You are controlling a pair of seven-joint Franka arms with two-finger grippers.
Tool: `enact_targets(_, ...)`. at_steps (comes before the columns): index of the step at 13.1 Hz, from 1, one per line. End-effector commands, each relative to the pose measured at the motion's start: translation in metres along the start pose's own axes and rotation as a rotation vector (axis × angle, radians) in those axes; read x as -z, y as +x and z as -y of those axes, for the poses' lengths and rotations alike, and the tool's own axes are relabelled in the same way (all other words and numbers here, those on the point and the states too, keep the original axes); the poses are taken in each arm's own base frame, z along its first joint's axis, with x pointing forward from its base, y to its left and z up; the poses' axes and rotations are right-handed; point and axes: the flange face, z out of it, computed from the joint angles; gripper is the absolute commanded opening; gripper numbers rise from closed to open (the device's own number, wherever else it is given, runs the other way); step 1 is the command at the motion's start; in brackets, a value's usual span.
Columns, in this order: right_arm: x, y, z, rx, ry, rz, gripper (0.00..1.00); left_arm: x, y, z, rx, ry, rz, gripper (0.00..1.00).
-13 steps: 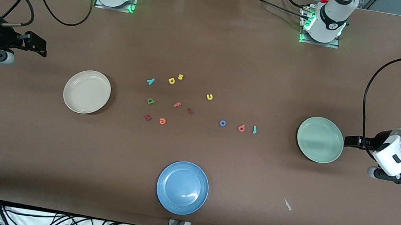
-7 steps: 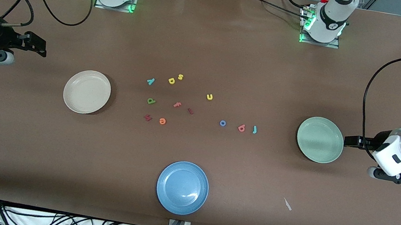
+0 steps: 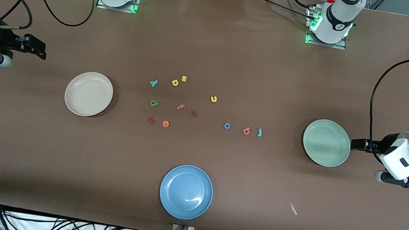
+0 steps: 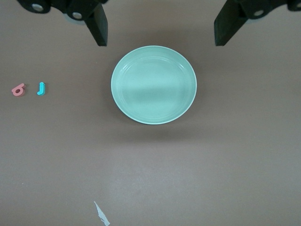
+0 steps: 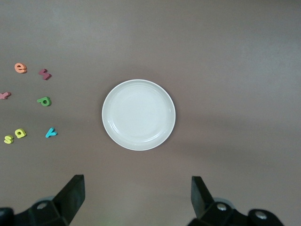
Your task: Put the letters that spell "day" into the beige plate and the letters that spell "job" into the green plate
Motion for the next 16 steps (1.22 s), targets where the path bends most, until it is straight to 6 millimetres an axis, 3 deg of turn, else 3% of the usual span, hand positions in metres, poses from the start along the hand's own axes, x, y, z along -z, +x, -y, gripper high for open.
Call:
enact_targets(1, 0.0065, 0.0044, -0.0003, -0.017, 0.01, -0.005, 1.0, 0.0006, -0.0029, -0.0016, -0.014, -0.023, -0.005, 0.99)
enact_targets(16, 0.0053, 0.0001, 0.0075, -0.014, 0.023, 0.027, 1.0, 0.0009, -0.0033, -0.0025, -0.01, -0.021, -0.005, 0.99)
